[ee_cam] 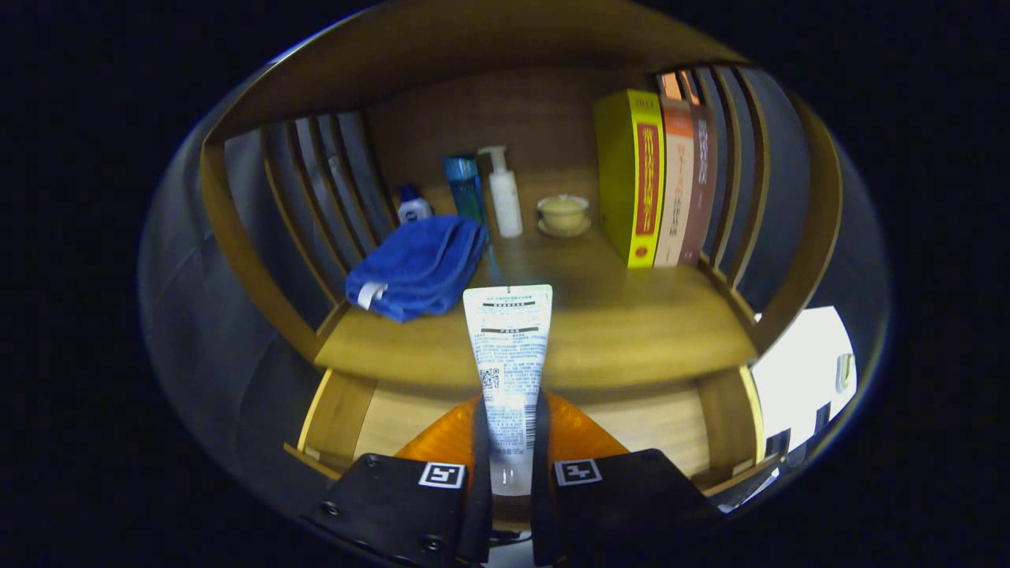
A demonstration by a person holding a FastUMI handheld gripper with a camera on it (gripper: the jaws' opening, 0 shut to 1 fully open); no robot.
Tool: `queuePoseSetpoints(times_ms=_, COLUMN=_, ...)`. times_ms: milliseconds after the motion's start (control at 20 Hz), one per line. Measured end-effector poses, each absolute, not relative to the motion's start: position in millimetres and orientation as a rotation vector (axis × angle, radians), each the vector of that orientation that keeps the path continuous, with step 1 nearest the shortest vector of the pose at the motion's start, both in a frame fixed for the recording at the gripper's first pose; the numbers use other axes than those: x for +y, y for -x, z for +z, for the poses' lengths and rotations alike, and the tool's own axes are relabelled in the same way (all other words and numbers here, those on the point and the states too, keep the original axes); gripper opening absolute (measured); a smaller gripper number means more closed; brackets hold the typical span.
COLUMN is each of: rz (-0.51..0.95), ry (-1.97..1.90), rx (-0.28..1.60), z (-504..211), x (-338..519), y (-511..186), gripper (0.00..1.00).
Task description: Pull open the drawer, take out the items inside it, and place them on the countertop above the cabinet.
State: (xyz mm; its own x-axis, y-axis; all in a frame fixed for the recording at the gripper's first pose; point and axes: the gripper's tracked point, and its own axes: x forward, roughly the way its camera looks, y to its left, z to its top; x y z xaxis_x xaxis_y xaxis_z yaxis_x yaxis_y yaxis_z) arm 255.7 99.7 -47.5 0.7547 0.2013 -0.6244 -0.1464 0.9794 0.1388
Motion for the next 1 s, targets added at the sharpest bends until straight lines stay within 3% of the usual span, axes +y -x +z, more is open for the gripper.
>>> queuePoseSetpoints(times_ms=250, rz=0.179, ry=-0.084, rx=0.703, z=-59, x=119, y=-322, gripper=0.28)
queuePoseSetpoints(times_ms=650, rz=0.104, ry=-0.085, rx=0.77, z=-96, x=112, y=-360, gripper=0.29)
queuePoseSetpoints(times_ms=900, rz=0.113, ry=-0.106, rx=0.801, z=-114, x=118, y=-365, gripper=0.41)
queuePoseSetpoints(times_ms=1000, rz=0.082, ry=-0.136, rx=0.767, z=-116, x=115, y=-372, gripper=0.53)
